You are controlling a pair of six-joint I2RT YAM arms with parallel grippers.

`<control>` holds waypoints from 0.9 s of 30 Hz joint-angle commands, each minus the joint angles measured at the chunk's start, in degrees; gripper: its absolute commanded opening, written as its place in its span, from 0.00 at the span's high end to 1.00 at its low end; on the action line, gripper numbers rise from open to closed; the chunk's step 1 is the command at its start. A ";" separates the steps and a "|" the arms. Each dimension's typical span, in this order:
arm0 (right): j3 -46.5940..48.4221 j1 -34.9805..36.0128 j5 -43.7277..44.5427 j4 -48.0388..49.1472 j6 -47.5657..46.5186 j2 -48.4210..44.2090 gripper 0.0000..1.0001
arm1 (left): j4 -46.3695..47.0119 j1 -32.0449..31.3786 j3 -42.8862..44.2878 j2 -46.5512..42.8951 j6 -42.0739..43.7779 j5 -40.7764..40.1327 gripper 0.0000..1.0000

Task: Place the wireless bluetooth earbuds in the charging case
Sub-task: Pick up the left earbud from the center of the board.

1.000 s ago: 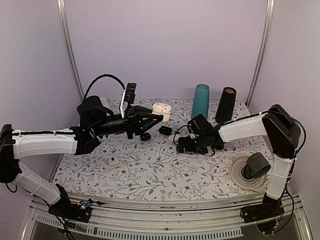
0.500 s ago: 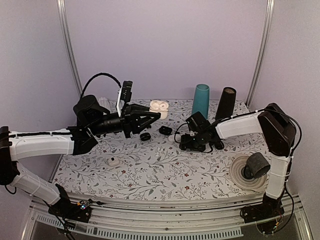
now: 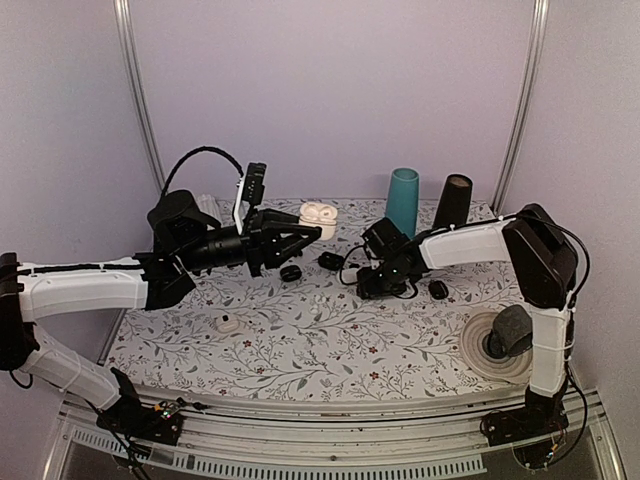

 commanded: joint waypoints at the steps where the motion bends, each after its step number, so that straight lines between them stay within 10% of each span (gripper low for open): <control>1: 1.37 -0.17 0.50 -5.82 -3.57 4.34 0.45 | 0.39 0.70 0.66 -1.06 -0.33 -0.34 1.00; 27: 9.11 3.85 8.45 -12.92 -12.36 9.67 0.69 | -0.61 0.66 0.55 -1.78 -0.14 -1.25 1.00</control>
